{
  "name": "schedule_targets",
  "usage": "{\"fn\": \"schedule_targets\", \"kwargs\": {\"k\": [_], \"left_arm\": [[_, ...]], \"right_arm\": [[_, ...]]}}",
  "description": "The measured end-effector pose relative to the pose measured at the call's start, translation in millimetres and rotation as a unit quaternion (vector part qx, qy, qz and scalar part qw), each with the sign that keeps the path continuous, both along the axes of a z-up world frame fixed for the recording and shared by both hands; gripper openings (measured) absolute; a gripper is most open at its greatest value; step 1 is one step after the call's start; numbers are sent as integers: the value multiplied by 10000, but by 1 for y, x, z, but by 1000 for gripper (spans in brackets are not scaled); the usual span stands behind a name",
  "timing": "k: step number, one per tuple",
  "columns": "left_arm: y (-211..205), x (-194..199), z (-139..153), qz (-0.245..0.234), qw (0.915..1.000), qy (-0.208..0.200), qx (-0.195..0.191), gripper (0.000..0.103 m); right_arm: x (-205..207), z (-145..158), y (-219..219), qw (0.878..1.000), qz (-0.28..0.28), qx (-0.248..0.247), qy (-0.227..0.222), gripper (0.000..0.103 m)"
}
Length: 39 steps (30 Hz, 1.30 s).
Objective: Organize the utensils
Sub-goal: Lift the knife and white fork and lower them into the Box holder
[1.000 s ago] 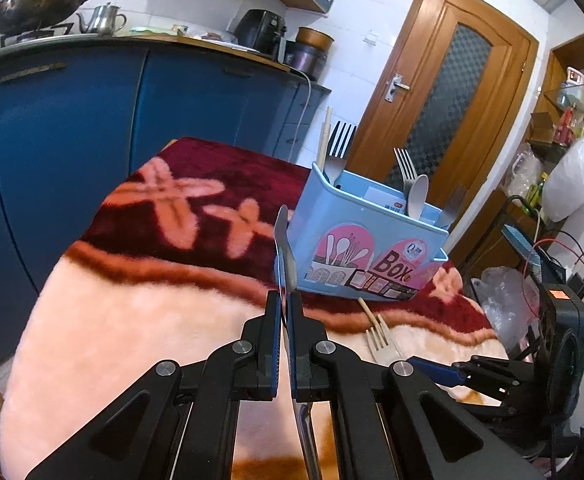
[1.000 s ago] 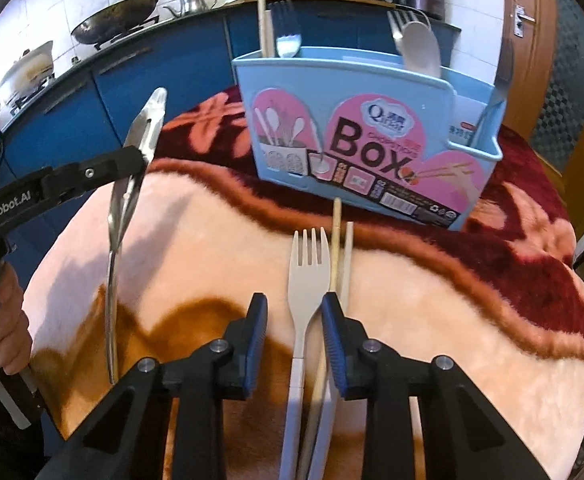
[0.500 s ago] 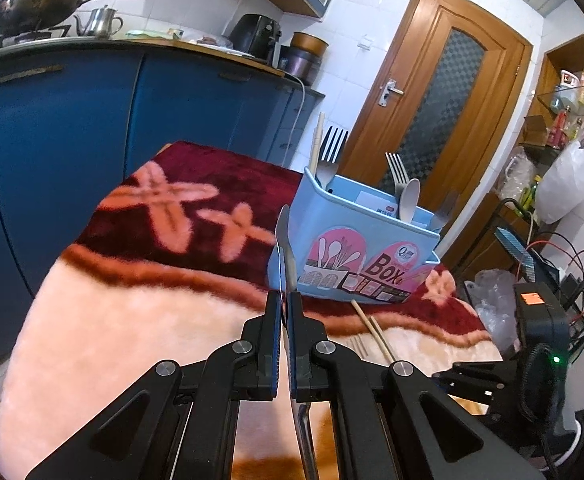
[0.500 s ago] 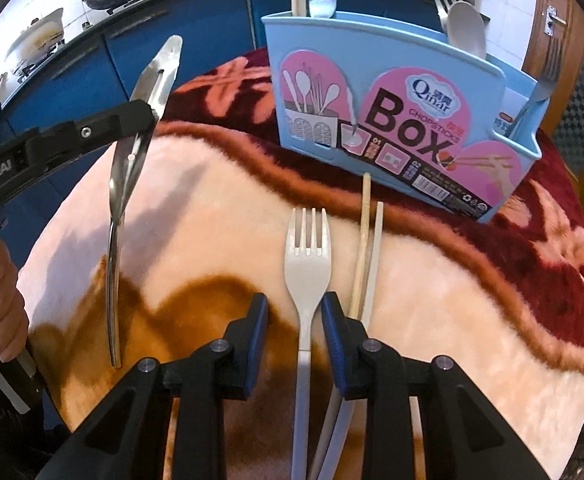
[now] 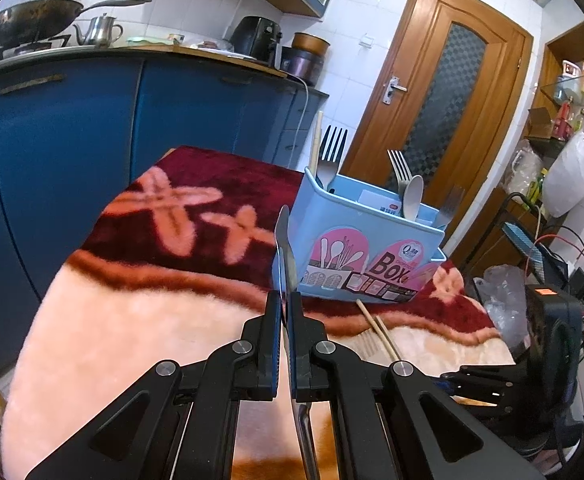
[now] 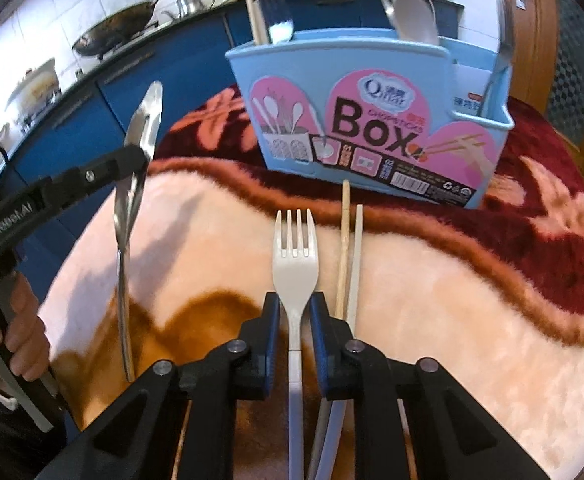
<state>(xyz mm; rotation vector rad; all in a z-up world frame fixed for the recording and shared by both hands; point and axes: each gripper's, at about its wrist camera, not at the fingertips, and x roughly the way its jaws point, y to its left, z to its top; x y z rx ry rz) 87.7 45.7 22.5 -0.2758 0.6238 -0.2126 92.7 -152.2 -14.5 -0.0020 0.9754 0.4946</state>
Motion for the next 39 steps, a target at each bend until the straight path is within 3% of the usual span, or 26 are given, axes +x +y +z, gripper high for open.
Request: {"fn": "schedule_targets", "kwargs": {"k": [9,22,30,39], "left_arm": [[0,-4,9,21,9999,-159,-58,3],[-8,5,72,47,9941,-1075,130,3],[-14,24,110,181,9851,-1706,69,3],[-23,40,139,531,9658,-2532,183,3]], "right_arm": [[-12,24,-19,9959,-215,684,-550,17],[-19,55,-40,9823,-633,1058,-1408,17],[-16,71,-63,9734,-881,1217,-1732,16],[-13,93,-82,9613,-1141,1207,-2196,16]]}}
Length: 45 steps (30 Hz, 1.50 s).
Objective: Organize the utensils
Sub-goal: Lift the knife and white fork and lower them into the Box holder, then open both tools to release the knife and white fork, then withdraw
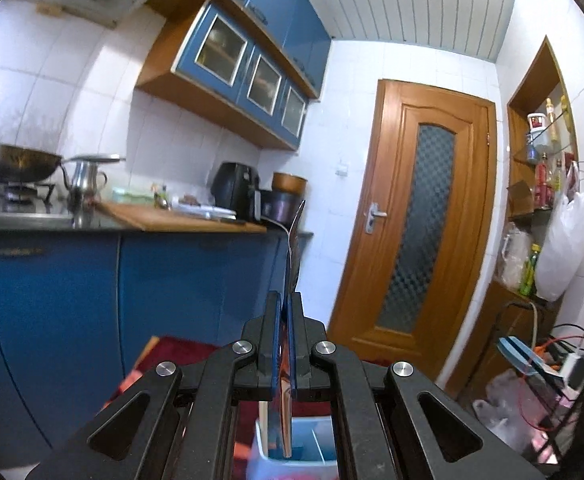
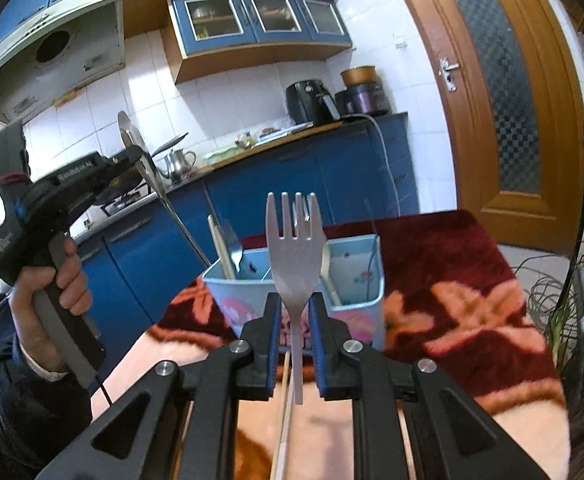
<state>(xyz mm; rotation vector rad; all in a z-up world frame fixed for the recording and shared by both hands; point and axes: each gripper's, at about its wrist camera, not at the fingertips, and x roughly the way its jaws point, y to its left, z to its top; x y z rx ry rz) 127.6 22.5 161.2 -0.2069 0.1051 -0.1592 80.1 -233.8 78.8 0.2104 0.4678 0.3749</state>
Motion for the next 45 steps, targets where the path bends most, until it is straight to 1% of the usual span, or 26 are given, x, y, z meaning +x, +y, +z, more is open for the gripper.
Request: {"fn": "schedule_targets", "kwargs": {"k": [3,11,15,22,25,27,30,35,39,41,42,43,45], "left_arm": [[-4,8,-4,21,10000,23,40,3],[-12,25,-33,64,9996,210,162,3],[-14,32,-45,38,9992,342,192,3],[-26,37,-65,-56,9982,472,376,3],[-28,40,-72,-100,9977,551,386,3],[-28,41,-76,-111,9975,588,381,3],[-27,42,-80,-125,9974,596,377,3],[-27,45,-85,-176,9969,665,370,2],[-26,46,-88,-214,9965,728,354,3],[-27,47,-89,-248,9962,775,322,3],[-27,48,-89,-265,9959,808,300,4],[-27,49,-90,-270,9957,838,285,8],[-27,50,-91,-269,9952,896,279,14]], "right_arm": [[1,6,-5,9999,-108,16,-103,16],[9,18,-10,9984,-409,-114,-362,16],[16,20,-8,9980,-480,-71,-401,16],[35,24,2,9945,-775,-272,-657,16],[43,24,6,9915,-944,-395,-809,16],[50,22,7,9903,-1023,-434,-832,16],[59,16,7,9893,-1104,-524,-801,16],[73,0,9,9911,-1062,-608,-517,16],[80,-10,9,9938,-930,-547,-274,17],[80,-14,9,9942,-911,-520,-216,25],[80,-15,9,9945,-905,-491,-211,33],[79,-16,8,9948,-885,-457,-209,35],[78,-16,7,9948,-893,-441,-209,36]]}}
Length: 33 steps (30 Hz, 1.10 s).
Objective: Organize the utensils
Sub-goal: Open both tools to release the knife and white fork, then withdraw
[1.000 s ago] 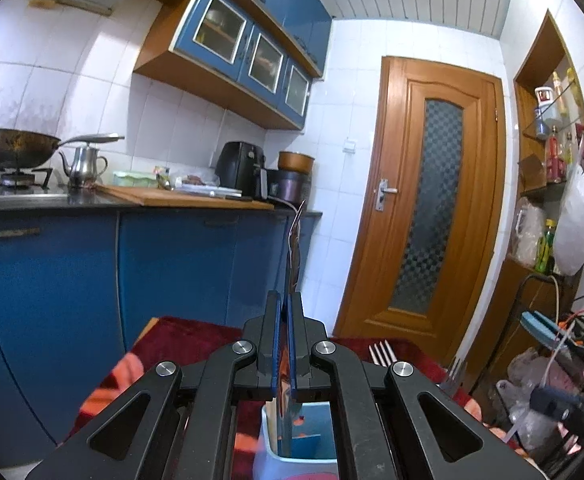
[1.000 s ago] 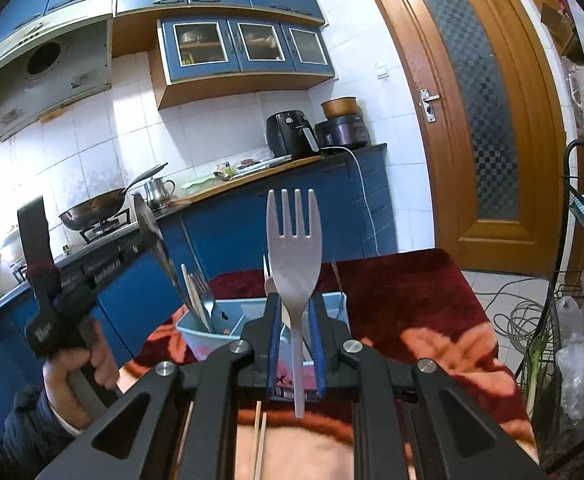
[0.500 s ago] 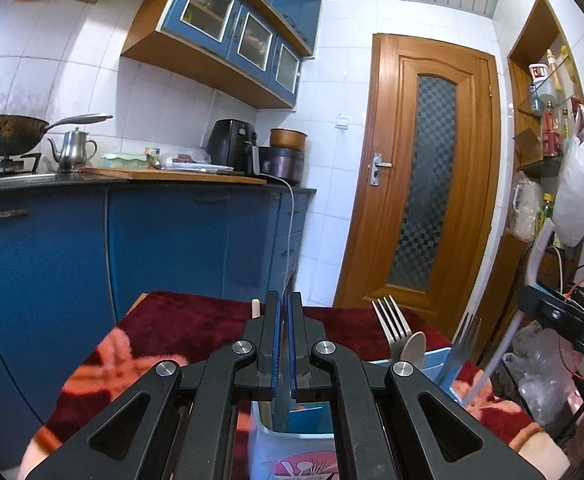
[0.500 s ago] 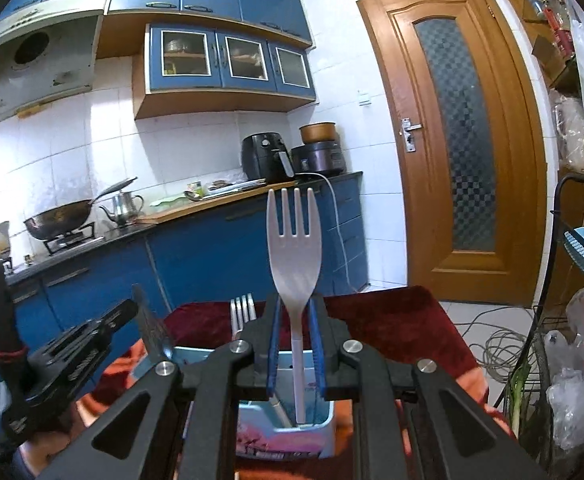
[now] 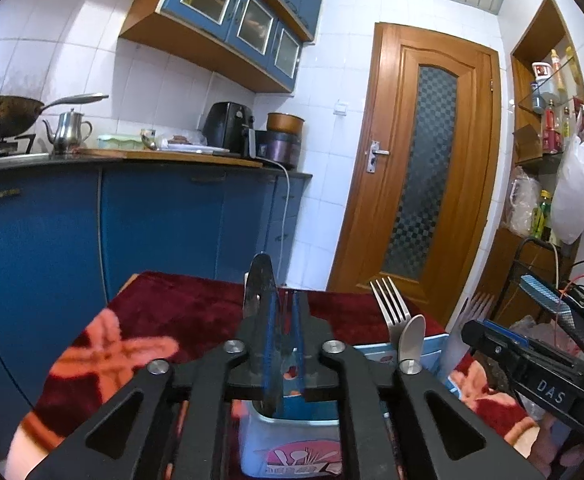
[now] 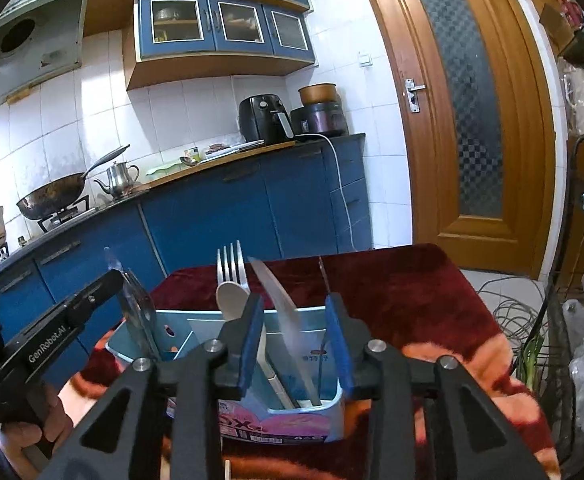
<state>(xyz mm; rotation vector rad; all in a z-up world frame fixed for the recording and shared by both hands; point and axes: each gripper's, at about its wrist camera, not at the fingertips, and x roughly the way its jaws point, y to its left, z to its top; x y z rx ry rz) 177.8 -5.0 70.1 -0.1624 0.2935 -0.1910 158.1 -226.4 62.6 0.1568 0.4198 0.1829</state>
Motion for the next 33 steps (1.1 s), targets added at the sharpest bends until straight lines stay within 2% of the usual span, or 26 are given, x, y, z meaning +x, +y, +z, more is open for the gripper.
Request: {"fn": "schedule_targets", "kwargs": {"k": [4,7,16,20,24,33], "left_arm": [[-1,-1,-1,-2,10000,44,6,22],[-2,-1,-2,-1,10000,31,25,25],[-8,-4,-1,-88,9997,133,161,26],[-9,-14,4,-106,9995,168,231,34],[-8,-27,8,-93,9993,235,280,37],[-10,-61,5,-55,9962,668,554,49]], "right_arm": [[1,-1,-1,10000,-22,58,20,42],[2,-1,1,10000,-24,80,52,42],[-3,-1,-1,9998,22,135,166,44],[-14,4,0,9996,116,166,207,47],[-29,8,3,9994,195,111,263,49],[-63,3,12,9971,393,-69,650,57]]}}
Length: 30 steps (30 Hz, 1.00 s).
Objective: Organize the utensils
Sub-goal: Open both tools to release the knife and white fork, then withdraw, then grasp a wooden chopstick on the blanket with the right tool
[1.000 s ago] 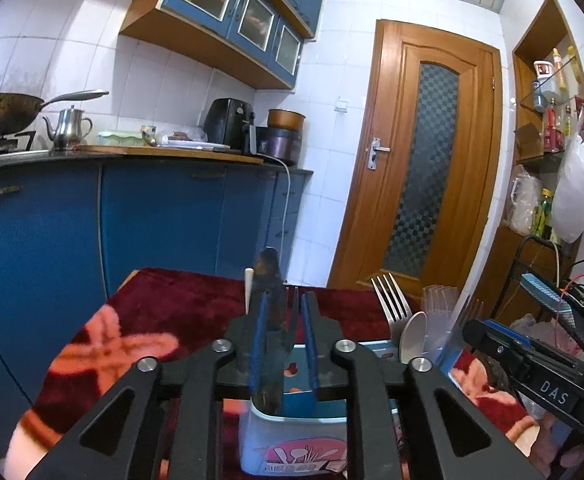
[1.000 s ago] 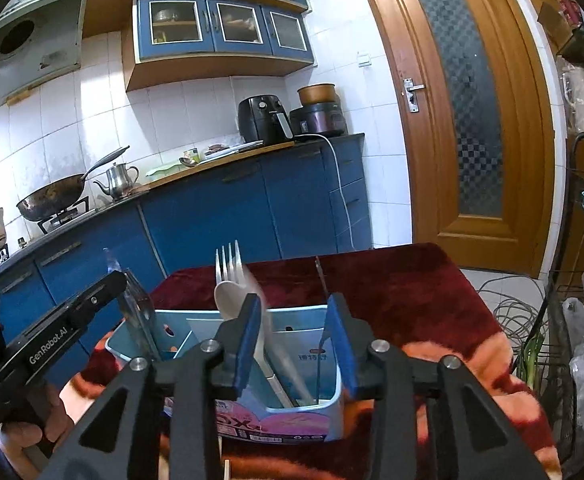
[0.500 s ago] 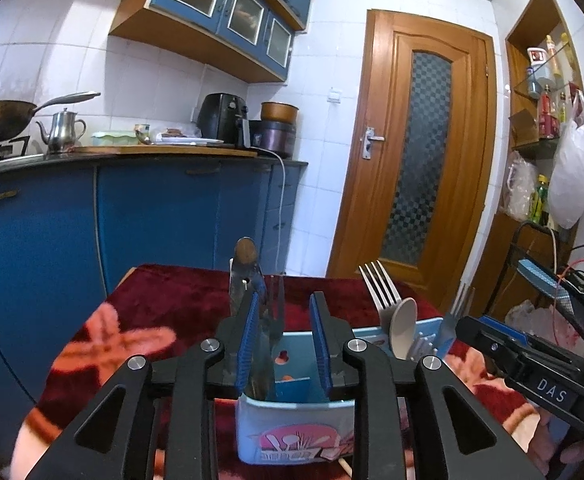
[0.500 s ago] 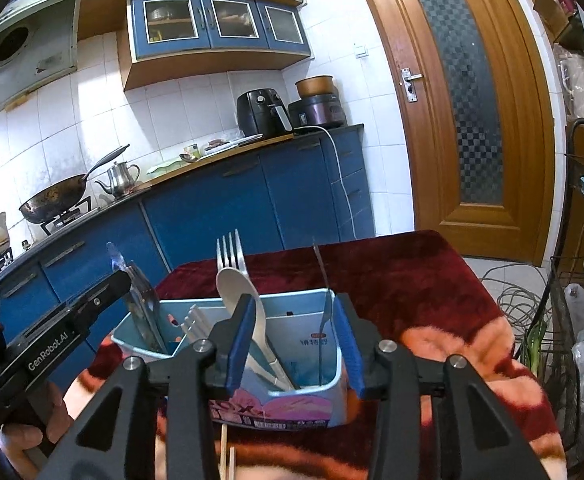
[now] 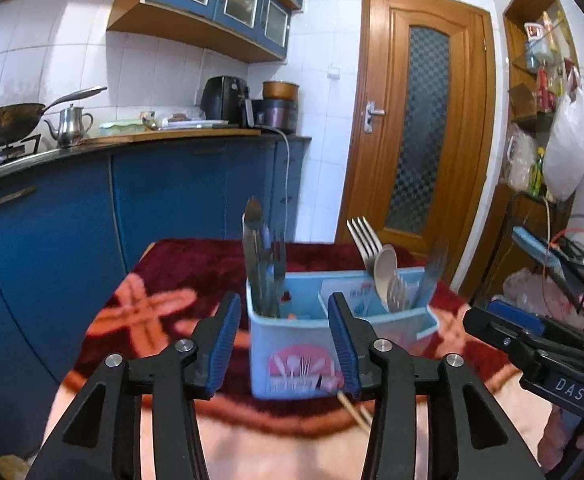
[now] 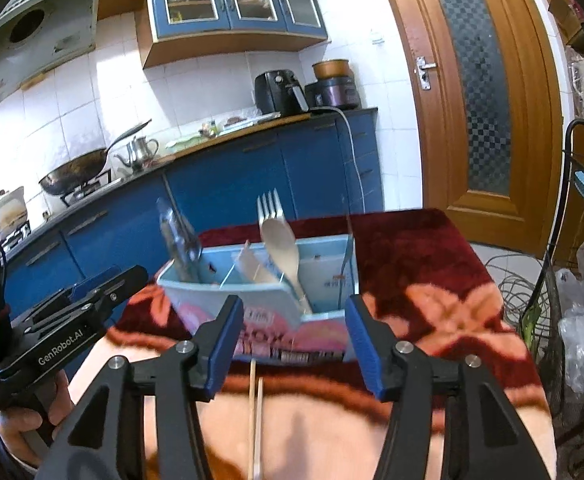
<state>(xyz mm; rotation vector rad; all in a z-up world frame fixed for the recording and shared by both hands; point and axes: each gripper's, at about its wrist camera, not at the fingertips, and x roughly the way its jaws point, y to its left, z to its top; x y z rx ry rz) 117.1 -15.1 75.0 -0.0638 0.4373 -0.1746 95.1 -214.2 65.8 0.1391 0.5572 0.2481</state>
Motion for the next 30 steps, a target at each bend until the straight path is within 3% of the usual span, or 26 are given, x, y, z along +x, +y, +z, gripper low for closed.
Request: {"fn": "schedule_targets", "kwargs": {"k": [8,22,30], "left_arm": [[5,-26,-16,52,9983,573,-20,54],[18,-44,-43,166,9934,1138,-1,60],[26,-44,-57,230,9904,1364,-44,60]], "right_arm": [[-20,-17,4,9980,258,-125,572,61],[-25,-55,11,9847,610,-528,1543,61],[-22,-69,23,9761,799,-751,1875,45]]}}
